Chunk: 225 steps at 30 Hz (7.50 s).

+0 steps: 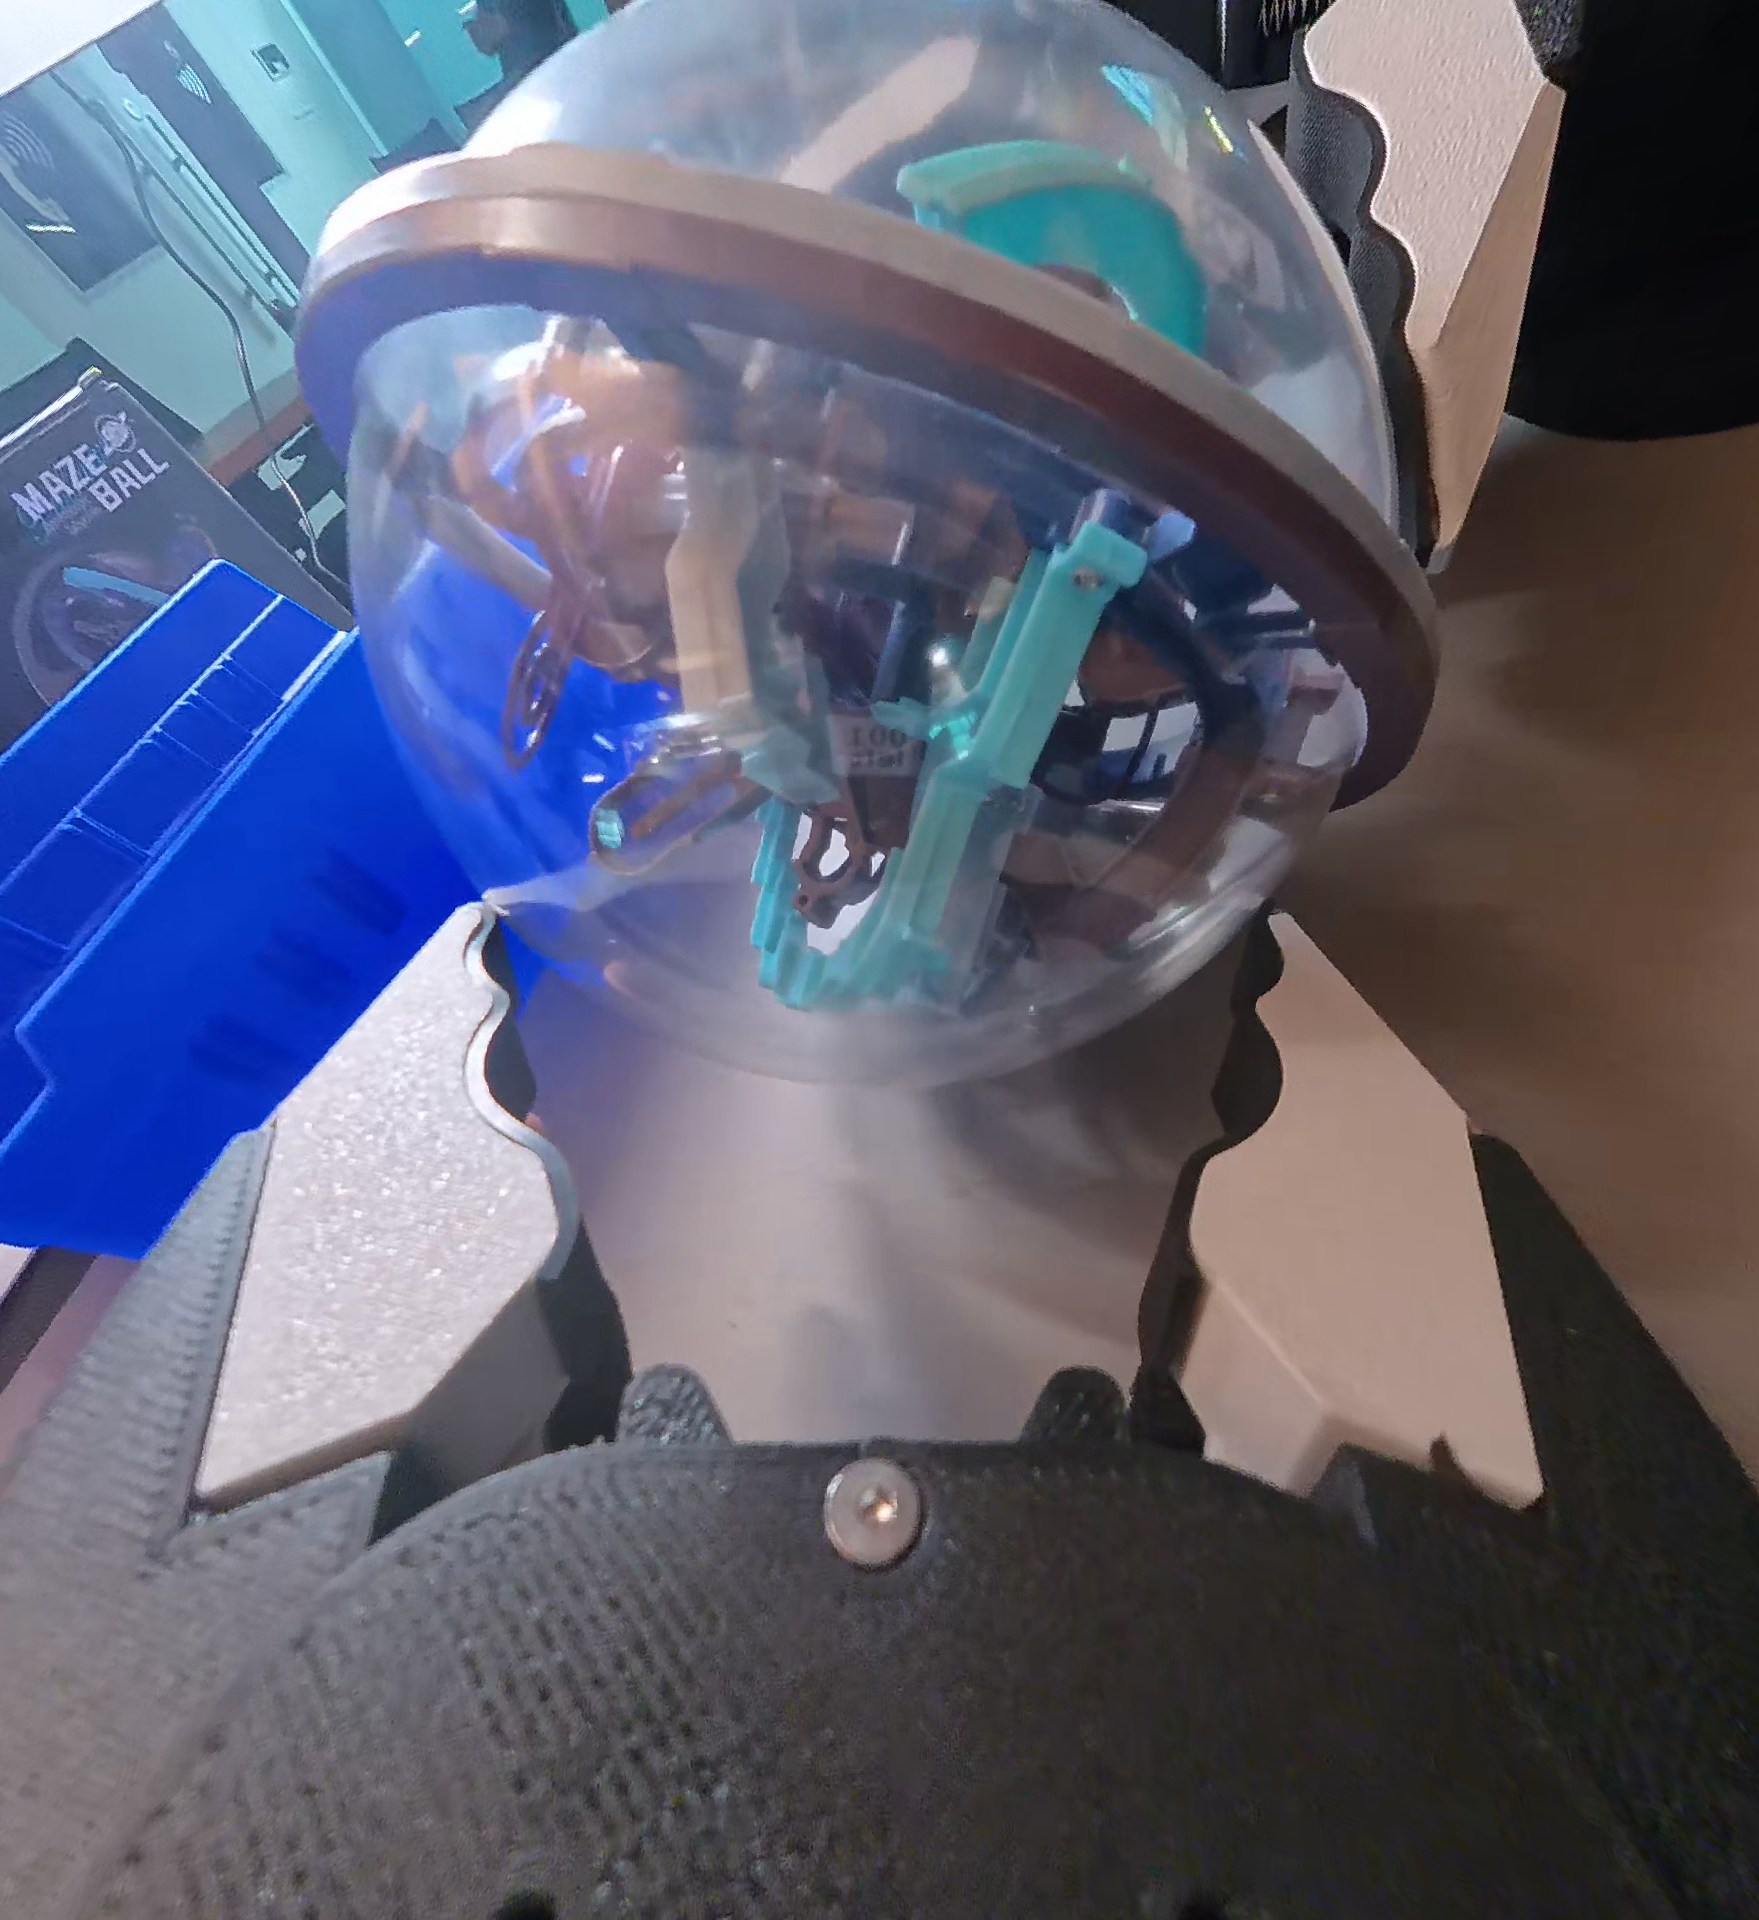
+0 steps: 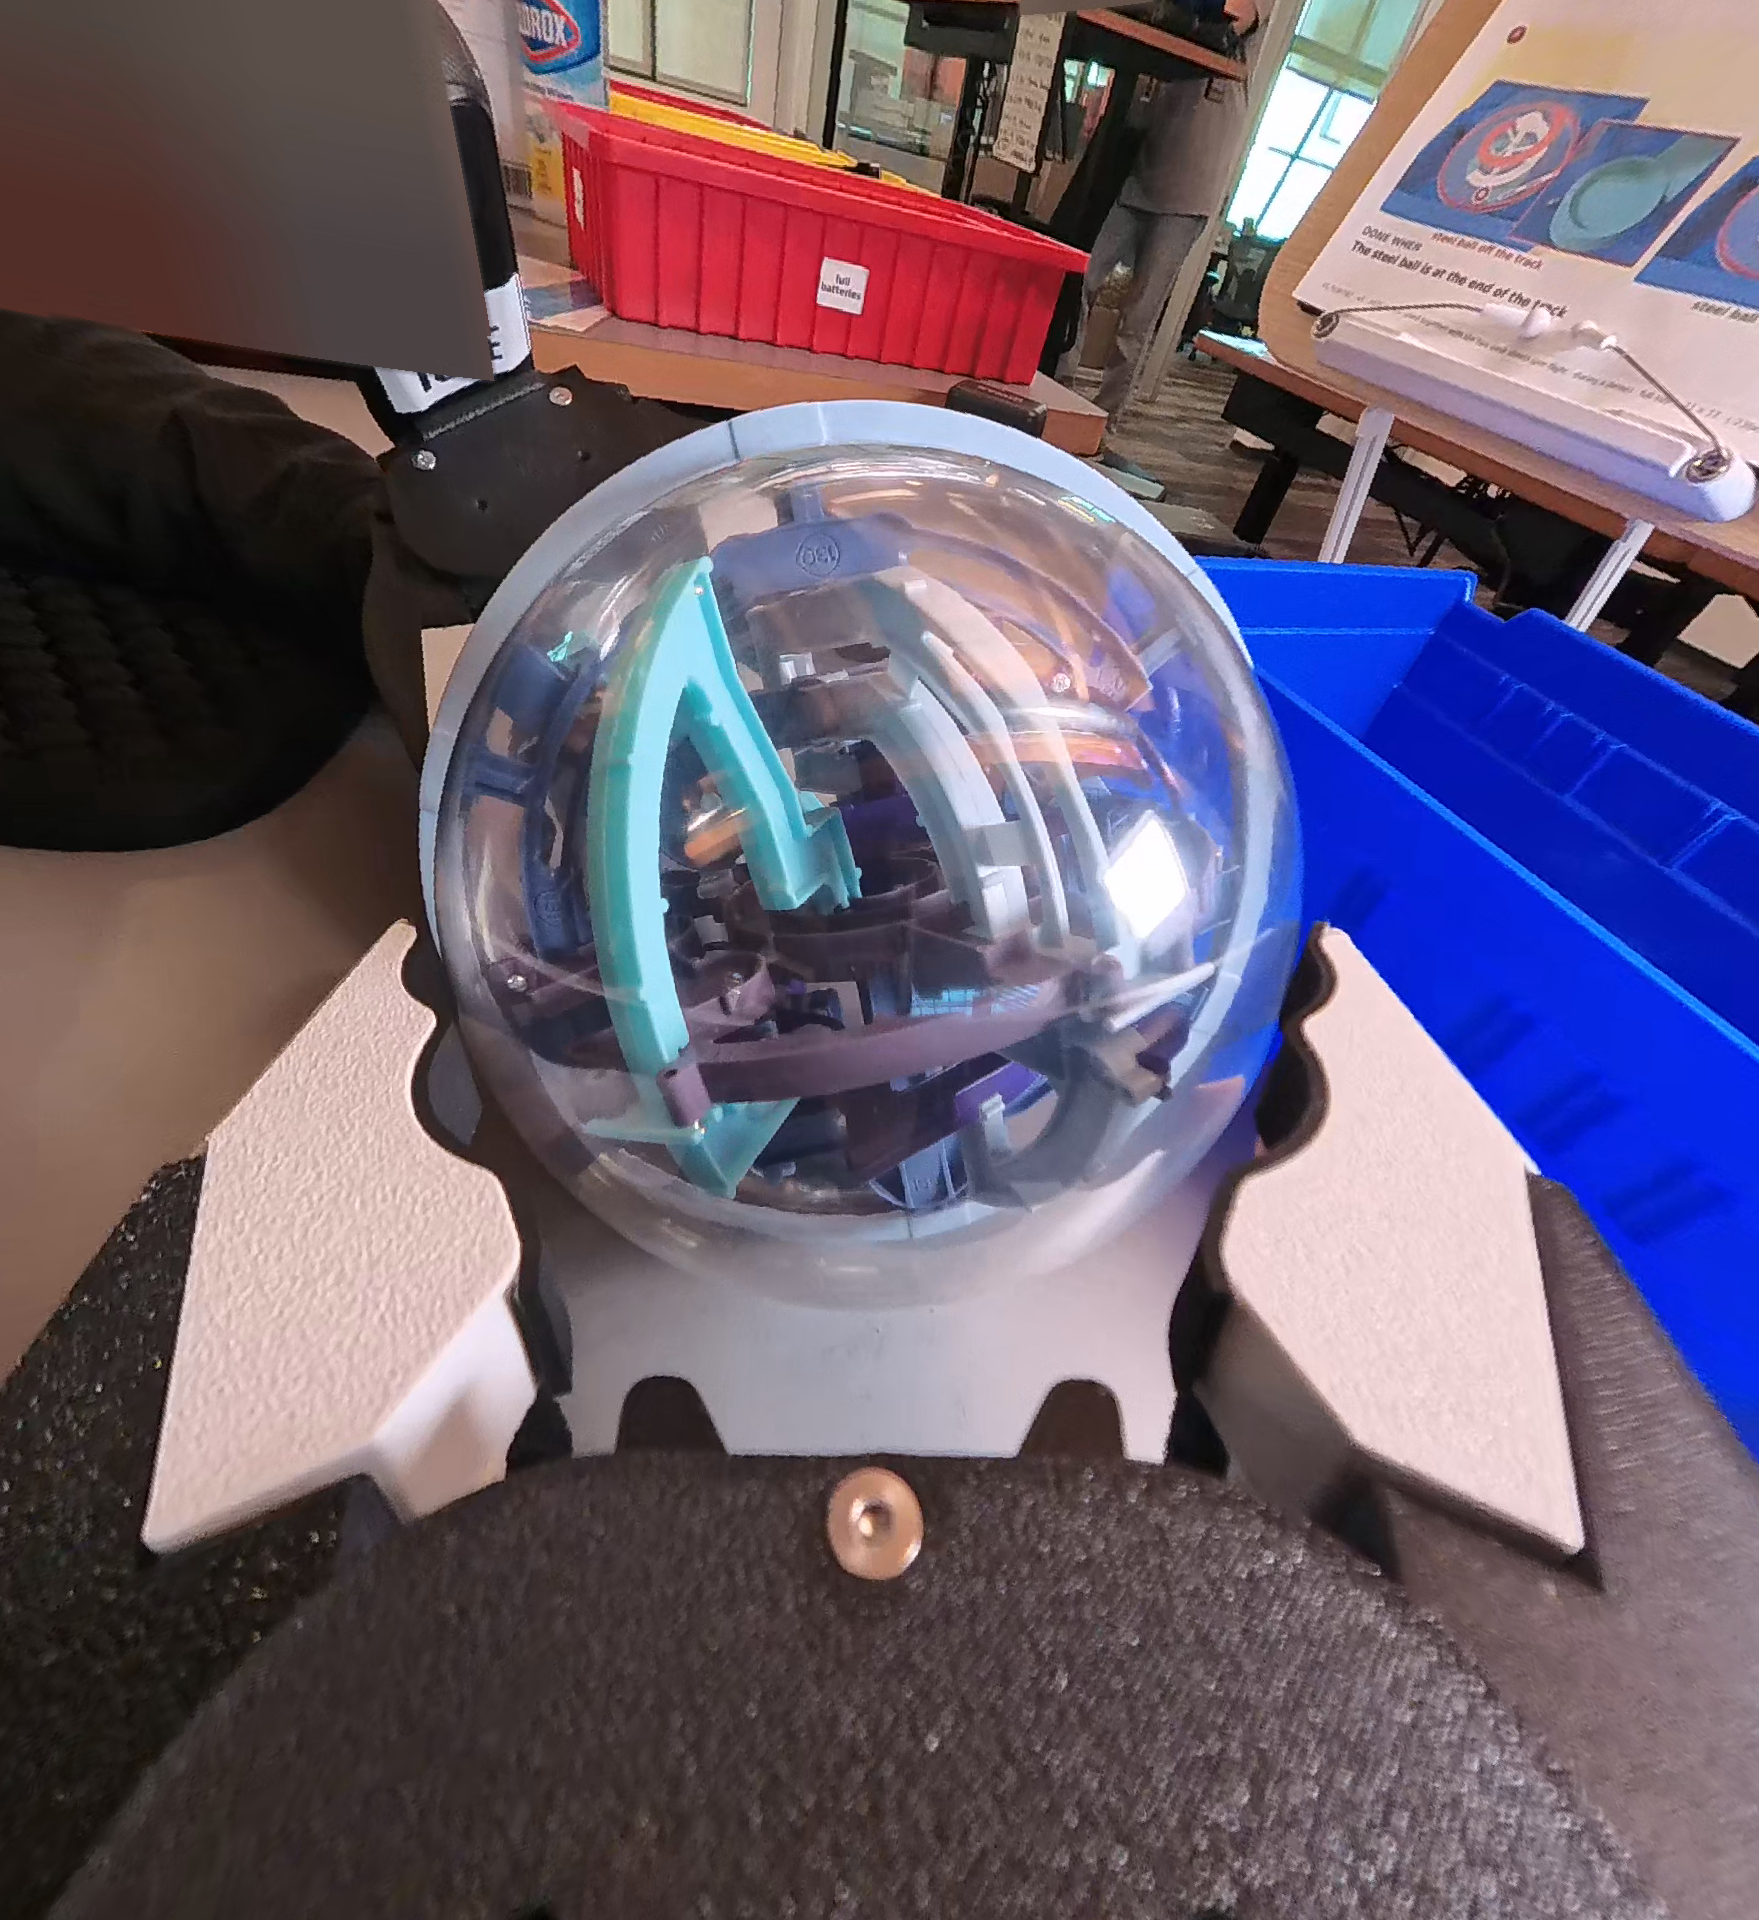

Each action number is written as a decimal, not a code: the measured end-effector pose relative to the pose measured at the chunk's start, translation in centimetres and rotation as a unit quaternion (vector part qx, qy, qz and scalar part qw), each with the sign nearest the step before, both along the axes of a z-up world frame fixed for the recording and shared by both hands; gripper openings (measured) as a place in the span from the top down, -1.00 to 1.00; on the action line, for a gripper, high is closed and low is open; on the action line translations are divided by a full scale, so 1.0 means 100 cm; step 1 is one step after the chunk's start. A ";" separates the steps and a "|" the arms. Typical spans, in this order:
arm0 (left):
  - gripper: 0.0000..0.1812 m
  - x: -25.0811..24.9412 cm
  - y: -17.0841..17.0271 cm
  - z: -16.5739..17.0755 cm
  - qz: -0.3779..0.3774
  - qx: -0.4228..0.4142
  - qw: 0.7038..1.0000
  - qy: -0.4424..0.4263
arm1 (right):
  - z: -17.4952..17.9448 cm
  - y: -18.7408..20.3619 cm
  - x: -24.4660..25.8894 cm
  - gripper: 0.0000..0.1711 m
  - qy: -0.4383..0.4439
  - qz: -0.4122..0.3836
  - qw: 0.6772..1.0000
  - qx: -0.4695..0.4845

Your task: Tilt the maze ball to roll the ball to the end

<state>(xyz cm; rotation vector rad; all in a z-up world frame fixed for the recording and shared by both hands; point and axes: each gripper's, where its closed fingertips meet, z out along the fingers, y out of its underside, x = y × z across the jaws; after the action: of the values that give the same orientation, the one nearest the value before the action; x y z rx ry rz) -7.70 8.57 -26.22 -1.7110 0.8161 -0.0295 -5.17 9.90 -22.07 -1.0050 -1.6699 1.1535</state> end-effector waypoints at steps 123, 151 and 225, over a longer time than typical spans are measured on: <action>0.06 -0.043 -0.003 0.033 -0.021 -0.029 0.973 -0.226 | 0.004 0.054 0.034 0.89 -0.035 -0.042 0.999 -0.004; 0.62 -0.090 -0.010 0.032 -0.063 -0.286 0.738 -0.608 | 0.006 0.000 0.033 0.17 -0.002 -0.002 0.987 0.161; 0.76 -0.088 -0.014 0.045 -0.091 -0.250 0.786 -0.559 | -0.020 0.030 0.021 0.90 -0.159 0.043 0.880 -0.445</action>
<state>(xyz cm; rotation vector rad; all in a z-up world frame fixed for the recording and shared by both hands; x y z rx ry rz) -16.47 7.14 -21.72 -1.6731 0.0308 -1.3726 -3.07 12.86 -24.10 -1.7691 -1.4060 1.9795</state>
